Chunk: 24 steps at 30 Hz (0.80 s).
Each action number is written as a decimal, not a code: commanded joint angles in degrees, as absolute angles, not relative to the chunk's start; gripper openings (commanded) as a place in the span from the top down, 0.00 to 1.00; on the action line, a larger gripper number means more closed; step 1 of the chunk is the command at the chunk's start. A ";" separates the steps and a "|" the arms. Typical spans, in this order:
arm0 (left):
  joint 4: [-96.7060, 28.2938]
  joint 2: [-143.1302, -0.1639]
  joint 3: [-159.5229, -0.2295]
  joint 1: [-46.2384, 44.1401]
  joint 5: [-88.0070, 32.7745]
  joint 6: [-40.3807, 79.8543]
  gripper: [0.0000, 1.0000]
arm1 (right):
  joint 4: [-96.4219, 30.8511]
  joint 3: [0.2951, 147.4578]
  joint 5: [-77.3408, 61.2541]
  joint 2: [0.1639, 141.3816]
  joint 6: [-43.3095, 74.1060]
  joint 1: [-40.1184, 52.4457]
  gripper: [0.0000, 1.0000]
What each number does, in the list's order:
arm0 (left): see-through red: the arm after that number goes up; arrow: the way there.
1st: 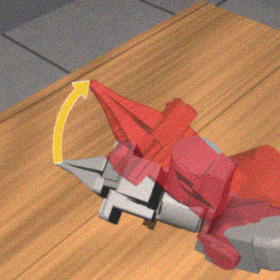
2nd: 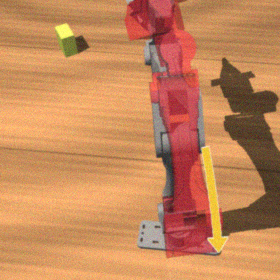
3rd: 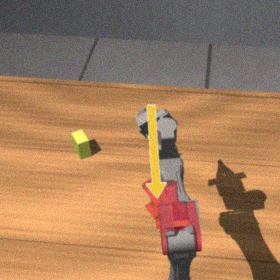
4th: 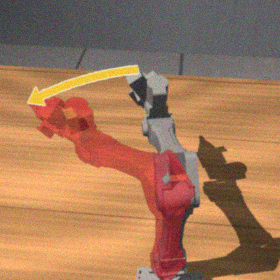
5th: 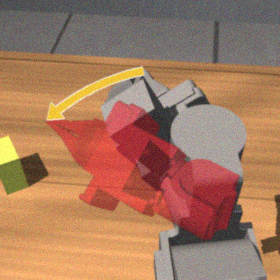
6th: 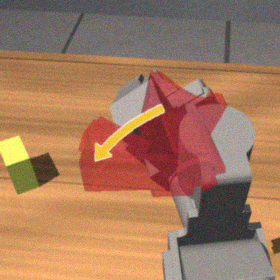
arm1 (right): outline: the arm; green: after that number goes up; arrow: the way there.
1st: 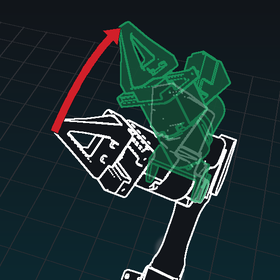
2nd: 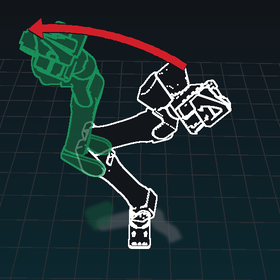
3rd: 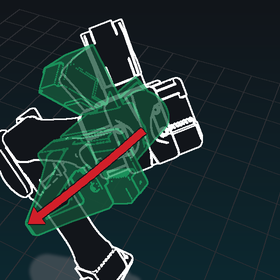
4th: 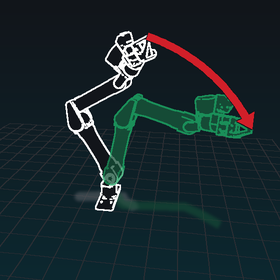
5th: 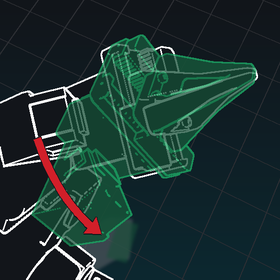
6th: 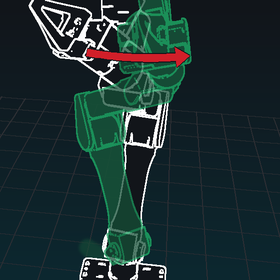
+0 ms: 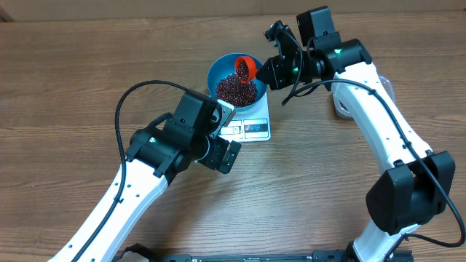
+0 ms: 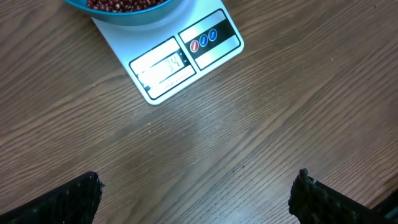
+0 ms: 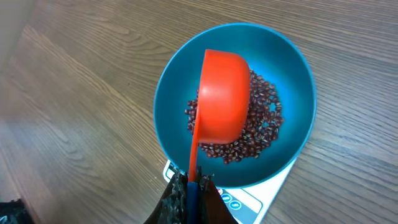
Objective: Scoop item into bowl and weigh 150g on scale
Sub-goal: 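Tilt the scoop with the right gripper to pour beans into the bowl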
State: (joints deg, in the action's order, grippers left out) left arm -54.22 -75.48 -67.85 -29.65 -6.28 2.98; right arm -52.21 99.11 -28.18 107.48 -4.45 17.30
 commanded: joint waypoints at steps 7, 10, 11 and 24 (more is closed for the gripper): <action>-54.13 -75.31 -68.01 -29.93 -7.05 2.94 0.00 | -52.34 100.90 -27.46 106.34 -4.23 17.30 0.96; -54.13 -75.31 -68.01 -29.93 -7.05 2.94 0.00 | -52.71 100.90 -27.46 106.34 -4.25 17.30 0.96; -54.13 -75.31 -68.03 -29.93 -7.05 2.94 0.00 | -52.80 100.90 -27.46 106.34 -4.25 17.30 0.96; -54.13 -75.31 -68.03 -29.93 -7.05 2.94 0.00 | -53.12 100.90 -27.46 106.34 -4.25 17.30 0.96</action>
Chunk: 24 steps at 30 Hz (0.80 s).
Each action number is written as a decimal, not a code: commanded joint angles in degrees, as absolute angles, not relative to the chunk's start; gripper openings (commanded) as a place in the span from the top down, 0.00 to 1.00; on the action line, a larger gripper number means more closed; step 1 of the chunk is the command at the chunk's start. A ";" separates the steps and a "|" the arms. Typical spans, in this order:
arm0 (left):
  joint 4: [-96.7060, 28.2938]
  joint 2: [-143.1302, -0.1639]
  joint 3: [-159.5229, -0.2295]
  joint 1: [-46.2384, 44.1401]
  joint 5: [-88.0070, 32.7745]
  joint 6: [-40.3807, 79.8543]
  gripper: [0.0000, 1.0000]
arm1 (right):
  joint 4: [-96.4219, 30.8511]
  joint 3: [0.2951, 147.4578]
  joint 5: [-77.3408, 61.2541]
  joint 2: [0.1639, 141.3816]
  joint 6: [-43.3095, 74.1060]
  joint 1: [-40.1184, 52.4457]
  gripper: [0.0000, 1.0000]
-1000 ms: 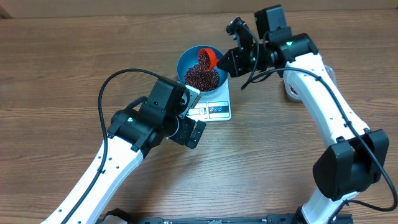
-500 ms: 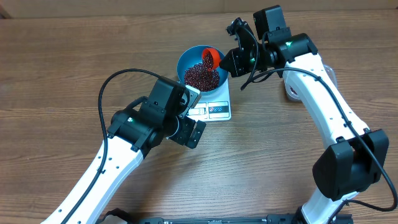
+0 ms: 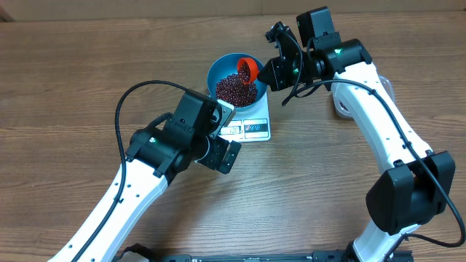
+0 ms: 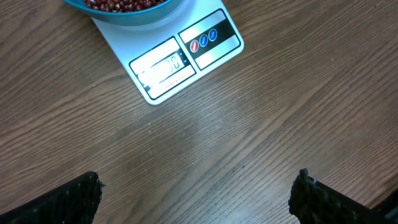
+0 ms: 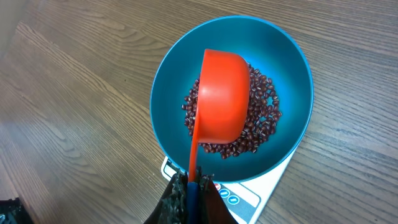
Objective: Scoop item into bowl and weigh 150g on scale
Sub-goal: 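Tilt the scoop with the right gripper to pour beans into the bowl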
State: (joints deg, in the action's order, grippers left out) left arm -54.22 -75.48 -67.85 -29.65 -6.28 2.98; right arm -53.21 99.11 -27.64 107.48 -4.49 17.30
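A blue bowl holding dark red beans stands on the white scale. My right gripper is shut on the handle of an orange scoop, which hangs tipped over above the beans. The bowl's rim and the beans show around the scoop in the right wrist view. My left gripper is open over bare wood, just in front of the scale; its display is lit, digits blurred.
A pale round container sits at the right, mostly hidden behind my right arm. The wooden table stretches to the left and front of the scale.
The scoop has lifted slightly and shifted toward the bowl's far right rim. The digits on the scale's display have changed. My left gripper has not moved.
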 commanded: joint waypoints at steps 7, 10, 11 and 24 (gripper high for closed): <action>-54.13 -75.31 -68.01 -29.93 -7.05 2.94 0.00 | -53.08 100.90 -27.46 106.34 -4.25 17.30 0.96; -54.13 -75.31 -68.01 -29.93 -7.05 2.94 0.00 | -53.04 100.90 -27.49 106.34 -4.25 17.30 0.97; -54.13 -75.31 -68.01 -29.93 -7.05 2.94 0.00 | -53.15 100.90 -27.68 106.34 -4.36 17.32 0.96; -54.13 -75.31 -68.01 -29.93 -7.05 2.94 0.00 | -52.82 100.90 -25.36 106.34 -4.89 17.52 0.96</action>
